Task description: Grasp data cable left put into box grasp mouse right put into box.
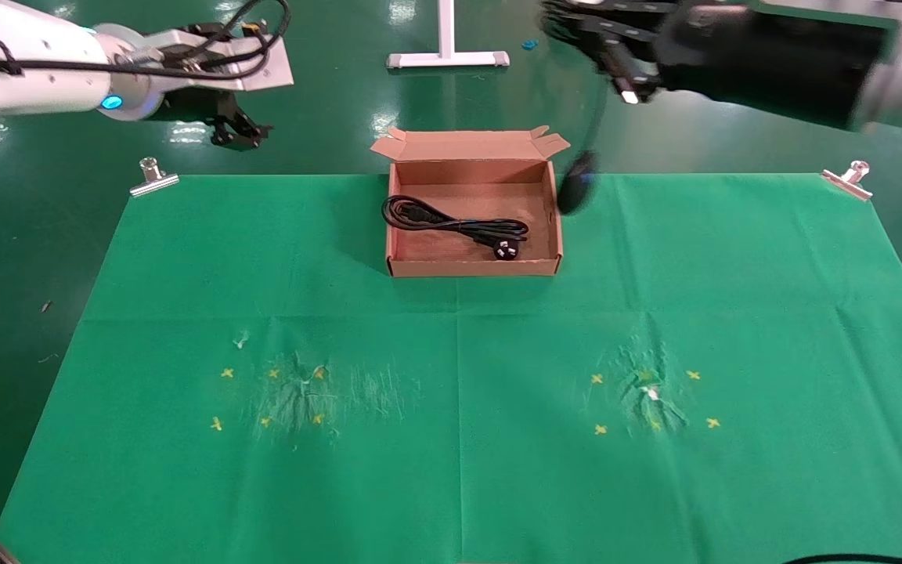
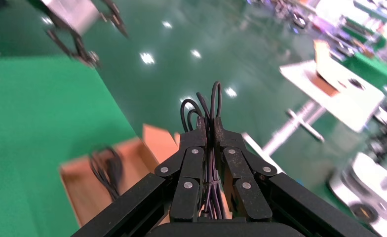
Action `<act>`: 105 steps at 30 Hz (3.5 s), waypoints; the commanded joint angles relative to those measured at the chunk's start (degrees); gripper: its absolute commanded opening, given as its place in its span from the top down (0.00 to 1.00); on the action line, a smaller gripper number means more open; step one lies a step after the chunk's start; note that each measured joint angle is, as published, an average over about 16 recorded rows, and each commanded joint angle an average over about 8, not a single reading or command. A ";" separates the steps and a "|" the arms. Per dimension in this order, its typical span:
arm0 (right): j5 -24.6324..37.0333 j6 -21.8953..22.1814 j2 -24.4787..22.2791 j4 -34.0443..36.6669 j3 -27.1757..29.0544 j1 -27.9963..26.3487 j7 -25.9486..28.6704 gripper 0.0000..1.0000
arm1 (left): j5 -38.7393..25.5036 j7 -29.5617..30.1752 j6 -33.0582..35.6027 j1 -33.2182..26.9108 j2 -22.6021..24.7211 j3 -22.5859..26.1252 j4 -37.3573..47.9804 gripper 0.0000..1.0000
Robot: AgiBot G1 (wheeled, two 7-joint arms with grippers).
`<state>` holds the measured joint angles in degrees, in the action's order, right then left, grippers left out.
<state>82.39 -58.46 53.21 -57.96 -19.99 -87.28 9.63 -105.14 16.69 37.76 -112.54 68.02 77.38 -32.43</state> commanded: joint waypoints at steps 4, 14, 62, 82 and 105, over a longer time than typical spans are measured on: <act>1.72 1.52 3.60 -5.36 -2.11 1.91 2.84 1.00 | -2.66 4.39 0.13 0.10 -1.28 0.99 -3.68 0.00; 12.19 8.22 8.81 -9.21 -7.48 6.20 9.48 1.00 | -7.43 11.61 0.58 0.31 -3.36 2.26 -9.70 0.00; 8.26 10.42 8.44 -1.11 -6.35 10.72 5.84 0.00 | -11.81 17.62 1.23 0.55 -4.93 3.09 -14.45 0.00; -10.95 -4.41 -2.05 -6.83 -2.29 16.63 3.98 0.00 | -6.59 16.01 4.50 4.11 -6.92 -1.43 -16.35 0.00; -33.08 -21.49 -14.13 -13.41 2.39 23.43 1.84 0.00 | 22.25 6.95 22.43 23.45 -17.68 -26.16 -26.59 0.00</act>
<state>49.33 -79.93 39.10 -71.36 -17.60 -63.86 11.47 -82.92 23.65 60.17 -89.11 50.35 51.24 -59.01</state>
